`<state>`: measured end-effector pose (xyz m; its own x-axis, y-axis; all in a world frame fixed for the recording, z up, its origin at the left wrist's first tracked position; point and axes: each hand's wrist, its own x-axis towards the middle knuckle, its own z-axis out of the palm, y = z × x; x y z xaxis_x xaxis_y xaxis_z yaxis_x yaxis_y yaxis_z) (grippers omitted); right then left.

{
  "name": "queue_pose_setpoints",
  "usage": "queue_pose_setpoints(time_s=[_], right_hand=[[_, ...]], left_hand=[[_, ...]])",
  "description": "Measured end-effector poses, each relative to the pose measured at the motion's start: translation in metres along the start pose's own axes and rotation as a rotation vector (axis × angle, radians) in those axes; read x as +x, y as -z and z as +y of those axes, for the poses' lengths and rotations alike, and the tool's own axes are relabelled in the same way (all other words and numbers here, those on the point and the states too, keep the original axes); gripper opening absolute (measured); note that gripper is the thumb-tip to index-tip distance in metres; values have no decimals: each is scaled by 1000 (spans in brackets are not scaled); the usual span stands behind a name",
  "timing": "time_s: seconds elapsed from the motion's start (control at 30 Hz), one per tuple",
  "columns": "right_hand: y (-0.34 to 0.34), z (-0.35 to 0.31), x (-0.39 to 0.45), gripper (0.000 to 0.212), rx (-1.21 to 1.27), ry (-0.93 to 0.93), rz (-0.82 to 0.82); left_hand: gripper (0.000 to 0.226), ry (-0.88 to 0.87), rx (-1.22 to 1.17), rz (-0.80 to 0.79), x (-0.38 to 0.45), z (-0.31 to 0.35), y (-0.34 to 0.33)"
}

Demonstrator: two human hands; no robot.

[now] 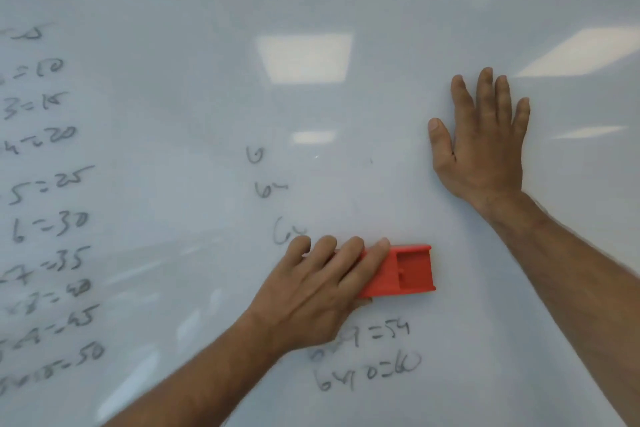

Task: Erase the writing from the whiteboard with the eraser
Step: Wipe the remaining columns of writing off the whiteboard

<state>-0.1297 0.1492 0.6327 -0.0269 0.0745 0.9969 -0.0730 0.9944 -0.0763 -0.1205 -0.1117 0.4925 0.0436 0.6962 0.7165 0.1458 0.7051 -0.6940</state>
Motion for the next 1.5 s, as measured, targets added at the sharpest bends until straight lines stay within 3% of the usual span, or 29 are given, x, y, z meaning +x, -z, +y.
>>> queue_pose_setpoints(time_s=[0.3,0.43,0.63,0.83,1.13,1.3,1.5], right_hand=[[0,1,-2,72,-6,-2,0],[-1,0,-3,72,-3,-6,13],[1,1,-2,70,4,-3,8],[3,7,-6,65,50,33,14],[6,23,-24,62,80,180,24],[6,27,-31,61,86,205,14],[5,28,-35,61,83,219,14]], left_hand=[[70,805,77,24,29,-193,27],[70,1006,51,86,13,-213,25],[71,870,-19,85,54,-164,22],[71,554,-21,17,95,-66,16],[64,212,-18,-9,25,44,4],[64,60,-44,-124,-34,115,-3],[62,63,-6,-133,-41,106,3]])
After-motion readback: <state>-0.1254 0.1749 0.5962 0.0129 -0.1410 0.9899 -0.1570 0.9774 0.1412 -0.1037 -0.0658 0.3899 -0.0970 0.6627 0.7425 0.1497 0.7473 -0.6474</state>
